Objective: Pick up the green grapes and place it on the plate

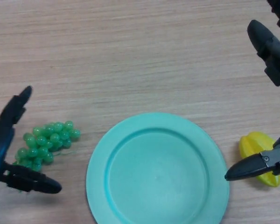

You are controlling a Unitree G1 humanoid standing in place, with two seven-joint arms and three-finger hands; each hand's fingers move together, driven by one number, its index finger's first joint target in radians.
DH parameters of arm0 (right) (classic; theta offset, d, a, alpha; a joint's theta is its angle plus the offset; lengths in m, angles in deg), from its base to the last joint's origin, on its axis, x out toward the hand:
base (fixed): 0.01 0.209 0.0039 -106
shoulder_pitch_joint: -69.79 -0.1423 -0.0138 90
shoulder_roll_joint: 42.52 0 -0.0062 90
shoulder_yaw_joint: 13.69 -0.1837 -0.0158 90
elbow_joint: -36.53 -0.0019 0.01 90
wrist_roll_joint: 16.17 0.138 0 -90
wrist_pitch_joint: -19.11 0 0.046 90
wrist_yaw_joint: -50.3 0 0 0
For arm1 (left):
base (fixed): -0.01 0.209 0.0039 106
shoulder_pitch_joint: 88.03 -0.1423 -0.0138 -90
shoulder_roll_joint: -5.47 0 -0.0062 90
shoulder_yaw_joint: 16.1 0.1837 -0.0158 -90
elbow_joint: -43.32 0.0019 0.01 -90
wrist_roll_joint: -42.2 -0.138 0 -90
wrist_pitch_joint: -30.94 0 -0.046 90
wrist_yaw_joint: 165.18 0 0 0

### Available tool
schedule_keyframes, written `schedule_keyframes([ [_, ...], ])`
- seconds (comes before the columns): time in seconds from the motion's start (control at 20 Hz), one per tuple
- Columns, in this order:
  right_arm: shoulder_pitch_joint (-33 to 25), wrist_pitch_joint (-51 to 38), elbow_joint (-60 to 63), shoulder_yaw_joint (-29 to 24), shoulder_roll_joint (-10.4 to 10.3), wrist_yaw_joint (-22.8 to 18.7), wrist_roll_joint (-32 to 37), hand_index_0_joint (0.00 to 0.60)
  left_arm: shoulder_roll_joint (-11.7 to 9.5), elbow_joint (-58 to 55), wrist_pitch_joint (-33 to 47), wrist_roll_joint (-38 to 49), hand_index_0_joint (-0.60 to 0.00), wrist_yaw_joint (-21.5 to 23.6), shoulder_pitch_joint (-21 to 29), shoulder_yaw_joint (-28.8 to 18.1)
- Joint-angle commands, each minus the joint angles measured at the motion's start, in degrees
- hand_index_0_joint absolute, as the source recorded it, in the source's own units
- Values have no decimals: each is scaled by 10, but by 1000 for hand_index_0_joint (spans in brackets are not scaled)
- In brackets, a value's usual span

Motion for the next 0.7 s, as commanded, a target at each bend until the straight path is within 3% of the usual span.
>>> schedule_keyframes([
  [0.05,-8,-76,-27,-66,4,9,-10,0,-35,-16,51,-35,0,57,17,-22],
  [0.2,-8,-70,-27,-90,-13,26,-10,0,-30,5,46,-71,0,83,15,-15],
  [0.25,-8,-70,-27,-90,-14,27,-11,0,-30,5,45,-70,-50,84,15,-15],
  [0.4,-13,-62,-27,-97,-24,35,-20,0,-33,13,57,-68,-450,99,11,-17],
  [0.45,-16,-58,-27,-99,-27,37,-26,0,-37,27,74,-82,-550,108,10,-14],
  [0.5,-21,-53,-27,-94,-26,34,-30,0,-43,50,101,-112,-600,121,9,-9],
  [0.7,-29,-48,-27,-82,-18,19,-27,0,-51,82,133,-165,-600,135,3,-7],
])
